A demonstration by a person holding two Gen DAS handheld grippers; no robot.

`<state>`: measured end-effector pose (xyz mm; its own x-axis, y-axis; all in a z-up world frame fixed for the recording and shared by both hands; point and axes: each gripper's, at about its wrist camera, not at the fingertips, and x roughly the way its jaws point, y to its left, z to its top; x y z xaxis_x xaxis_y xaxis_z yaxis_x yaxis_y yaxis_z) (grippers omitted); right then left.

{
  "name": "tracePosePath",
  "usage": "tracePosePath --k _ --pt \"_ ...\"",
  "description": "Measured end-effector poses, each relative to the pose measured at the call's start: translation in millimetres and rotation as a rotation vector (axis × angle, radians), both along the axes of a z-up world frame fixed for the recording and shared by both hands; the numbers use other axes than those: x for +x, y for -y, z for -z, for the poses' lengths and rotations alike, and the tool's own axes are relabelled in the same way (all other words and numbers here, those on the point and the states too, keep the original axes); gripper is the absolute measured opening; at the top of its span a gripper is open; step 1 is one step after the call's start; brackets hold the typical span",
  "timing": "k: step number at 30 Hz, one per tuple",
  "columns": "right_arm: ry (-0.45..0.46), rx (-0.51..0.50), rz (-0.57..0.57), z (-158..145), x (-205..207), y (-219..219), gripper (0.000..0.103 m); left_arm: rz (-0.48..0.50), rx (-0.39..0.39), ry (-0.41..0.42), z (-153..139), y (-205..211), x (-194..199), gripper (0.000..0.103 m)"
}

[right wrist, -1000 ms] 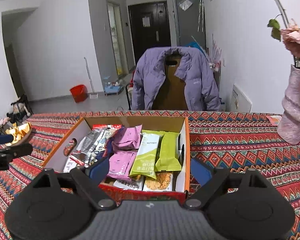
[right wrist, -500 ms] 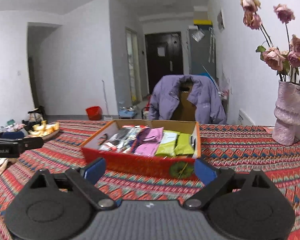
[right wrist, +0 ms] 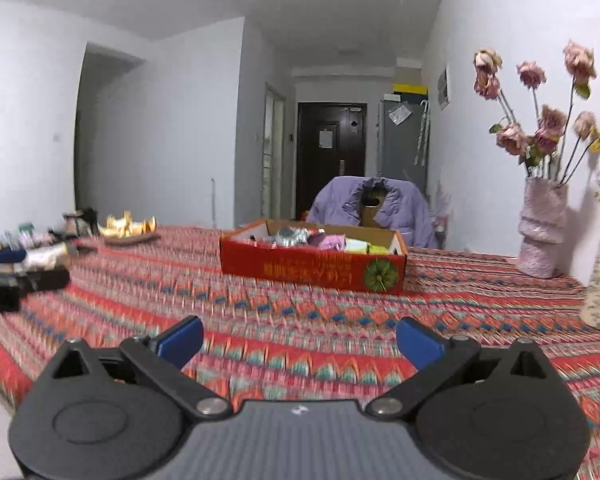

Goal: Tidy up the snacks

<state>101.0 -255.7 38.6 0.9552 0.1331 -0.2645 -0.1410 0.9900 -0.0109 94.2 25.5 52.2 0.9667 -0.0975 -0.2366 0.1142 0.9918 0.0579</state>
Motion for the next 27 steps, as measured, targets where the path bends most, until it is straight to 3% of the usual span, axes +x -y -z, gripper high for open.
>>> tracePosePath --k 6,11,16,27 --pt "0.023 0.053 -0.030 17.3 -63.6 -26.1 0.103 -0.033 -0.032 0.005 25.1 -10.6 -57.7 0.103" --pt "0.027 0.061 -0.017 28.1 -103.6 -40.7 0.103 0.023 -0.008 0.005 42.5 -8.0 -87.1 0.103" --pt "0.006 0.119 -0.024 37.0 -101.9 -33.6 0.103 0.008 -0.005 0.015 41.2 -3.2 -85.5 0.103" --pt "0.023 0.089 0.035 32.0 -107.5 -25.7 0.103 -0.007 -0.006 0.031 39.2 -4.5 -88.3 0.103"
